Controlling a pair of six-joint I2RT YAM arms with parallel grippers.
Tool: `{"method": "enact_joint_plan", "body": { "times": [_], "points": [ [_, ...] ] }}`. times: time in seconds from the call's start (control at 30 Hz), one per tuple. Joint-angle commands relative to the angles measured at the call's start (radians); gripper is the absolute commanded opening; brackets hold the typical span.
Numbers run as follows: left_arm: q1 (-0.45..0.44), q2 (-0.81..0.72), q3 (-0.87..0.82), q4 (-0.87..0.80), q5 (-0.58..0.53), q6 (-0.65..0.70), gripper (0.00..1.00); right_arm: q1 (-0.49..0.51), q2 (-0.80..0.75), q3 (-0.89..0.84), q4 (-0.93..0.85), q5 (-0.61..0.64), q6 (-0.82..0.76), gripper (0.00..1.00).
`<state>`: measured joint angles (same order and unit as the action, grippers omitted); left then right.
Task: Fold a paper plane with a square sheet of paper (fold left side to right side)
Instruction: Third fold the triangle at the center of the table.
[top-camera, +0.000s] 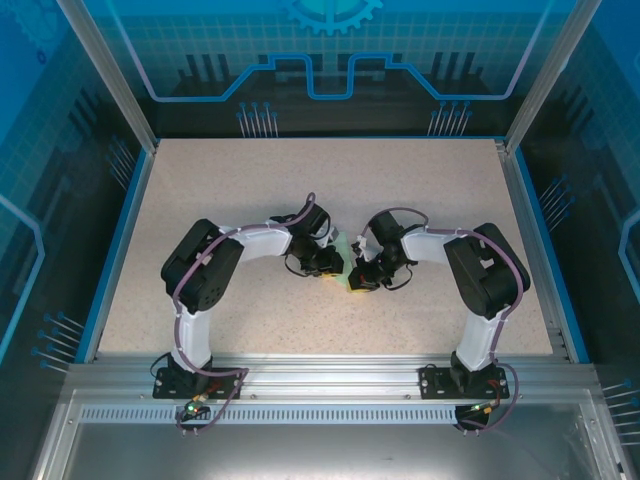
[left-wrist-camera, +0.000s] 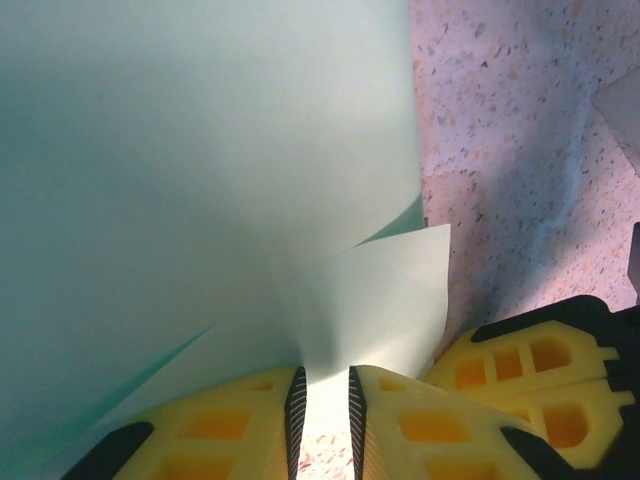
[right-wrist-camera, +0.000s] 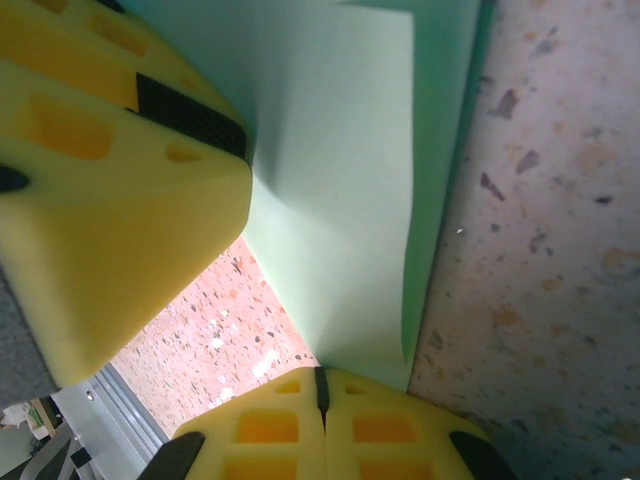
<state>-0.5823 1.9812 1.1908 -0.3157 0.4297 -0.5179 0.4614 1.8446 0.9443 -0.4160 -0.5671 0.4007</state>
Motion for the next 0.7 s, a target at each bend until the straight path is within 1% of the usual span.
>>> {"method": "enact_joint_plan", "body": {
  "times": [0.0, 0.1, 0.3, 0.47, 0.67],
  "points": [
    [0.007, 0.041, -0.005, -0.055, -0.082, 0.033, 0.24, 0.009, 0.027, -0.03, -0.112, 0.168, 0.007, 0.0],
    [0.01, 0.061, -0.015, -0.07, -0.114, 0.039, 0.23, 0.009, 0.011, -0.033, -0.13, 0.172, 0.0, 0.0],
    [0.015, 0.07, -0.043, -0.047, -0.112, 0.032, 0.23, -0.006, -0.062, -0.058, -0.187, 0.199, -0.017, 0.0],
    [0.016, 0.079, -0.041, -0.041, -0.111, 0.032, 0.23, -0.016, -0.083, -0.109, -0.201, 0.206, -0.024, 0.0],
    [0.013, 0.08, -0.033, -0.034, -0.088, 0.022, 0.23, -0.013, -0.188, -0.07, -0.212, 0.153, 0.019, 0.0]
  ]
}}
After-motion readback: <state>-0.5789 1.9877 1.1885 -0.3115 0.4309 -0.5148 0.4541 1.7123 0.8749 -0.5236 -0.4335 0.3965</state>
